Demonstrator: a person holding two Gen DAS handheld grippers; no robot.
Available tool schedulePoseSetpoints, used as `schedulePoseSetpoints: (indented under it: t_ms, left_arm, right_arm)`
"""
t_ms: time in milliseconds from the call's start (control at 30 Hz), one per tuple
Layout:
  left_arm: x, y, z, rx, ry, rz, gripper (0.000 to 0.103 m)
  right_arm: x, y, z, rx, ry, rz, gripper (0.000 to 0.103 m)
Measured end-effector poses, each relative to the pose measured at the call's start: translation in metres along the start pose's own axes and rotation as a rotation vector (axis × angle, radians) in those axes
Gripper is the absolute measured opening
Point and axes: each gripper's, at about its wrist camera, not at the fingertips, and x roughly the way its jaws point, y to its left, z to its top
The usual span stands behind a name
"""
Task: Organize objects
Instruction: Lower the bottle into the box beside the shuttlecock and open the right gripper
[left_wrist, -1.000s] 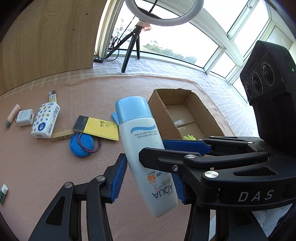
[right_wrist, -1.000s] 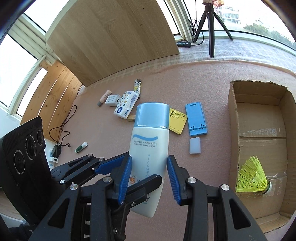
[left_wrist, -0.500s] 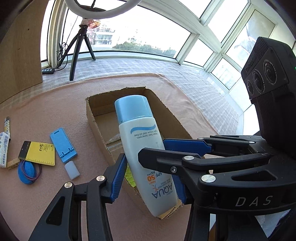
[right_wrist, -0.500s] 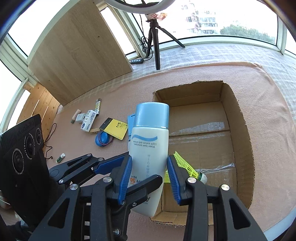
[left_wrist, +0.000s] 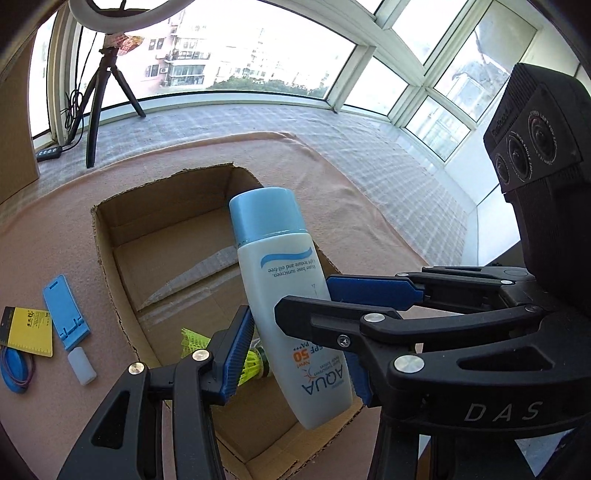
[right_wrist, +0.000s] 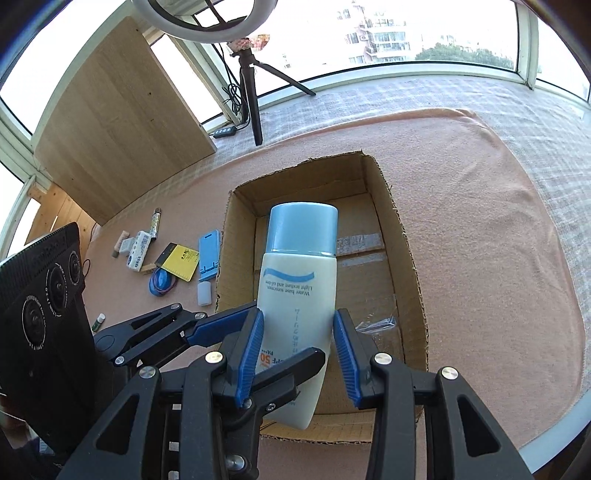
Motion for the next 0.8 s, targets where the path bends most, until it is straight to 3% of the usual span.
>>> schedulePoseSetpoints:
  t_ms: [200, 233, 300, 367, 800]
  left_arm:
    - [0.005, -0.004, 0.004, 0.001, 0.008, -0.017, 0.053]
    - [0.006, -0.004, 0.004, 0.001, 0.017, -0.025, 0.065]
    - [0.008, -0.007, 0.004, 0.005, 0.034, 0.02, 0.091]
    - [0.005, -0.009, 0.002, 0.02, 0.025, 0.033, 0.092]
    - [-0.014, 0.001, -0.008, 0.0, 0.022, 0.029, 0.092]
  right_arm:
    - [-0.003, -0.006, 0.001, -0.008, -0.01, -0.015, 0.037]
    - [-0.002, -0.005, 0.002, -0.014, -0.014, -0.029, 0.038]
    - [0.0, -0.004, 0.002, -0.026, -0.009, -0.068, 0.051]
    - [0.0, -0.004, 0.002, -0.028, -0.023, -0.115, 0.059]
    - [-0.002, -0.001, 0.002, -0.007, -0.036, -0.108, 0.059]
